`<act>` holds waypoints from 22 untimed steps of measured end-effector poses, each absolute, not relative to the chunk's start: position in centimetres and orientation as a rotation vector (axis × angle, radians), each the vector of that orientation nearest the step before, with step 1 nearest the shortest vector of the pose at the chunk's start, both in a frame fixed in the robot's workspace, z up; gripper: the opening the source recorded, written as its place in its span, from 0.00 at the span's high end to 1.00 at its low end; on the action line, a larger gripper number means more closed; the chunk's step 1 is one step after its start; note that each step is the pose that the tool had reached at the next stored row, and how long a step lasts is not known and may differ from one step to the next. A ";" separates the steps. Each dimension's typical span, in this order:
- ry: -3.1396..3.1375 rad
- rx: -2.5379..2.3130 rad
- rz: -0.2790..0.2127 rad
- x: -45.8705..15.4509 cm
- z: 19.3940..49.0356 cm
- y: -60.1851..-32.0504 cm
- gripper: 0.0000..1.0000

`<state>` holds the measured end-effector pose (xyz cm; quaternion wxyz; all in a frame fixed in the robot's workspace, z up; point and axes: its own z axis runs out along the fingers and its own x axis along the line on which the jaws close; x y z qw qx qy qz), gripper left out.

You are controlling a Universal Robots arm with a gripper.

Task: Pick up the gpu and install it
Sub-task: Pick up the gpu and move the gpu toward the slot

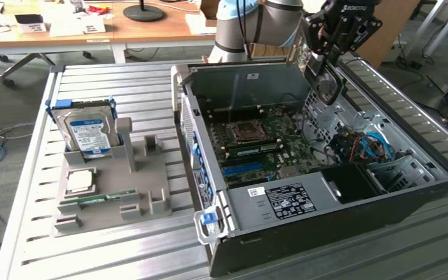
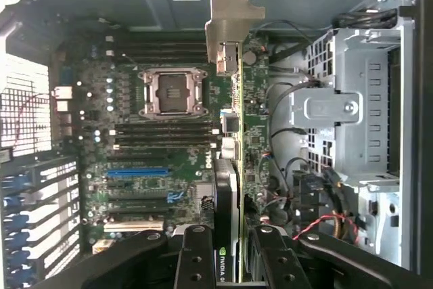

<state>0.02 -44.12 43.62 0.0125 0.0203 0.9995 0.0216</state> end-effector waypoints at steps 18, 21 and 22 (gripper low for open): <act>3.115 0.064 0.068 4.1 43.6 -44.1 0.73; 3.115 0.063 0.067 4.1 43.6 -44.1 0.73; 3.115 0.063 0.068 4.1 43.6 -44.1 0.73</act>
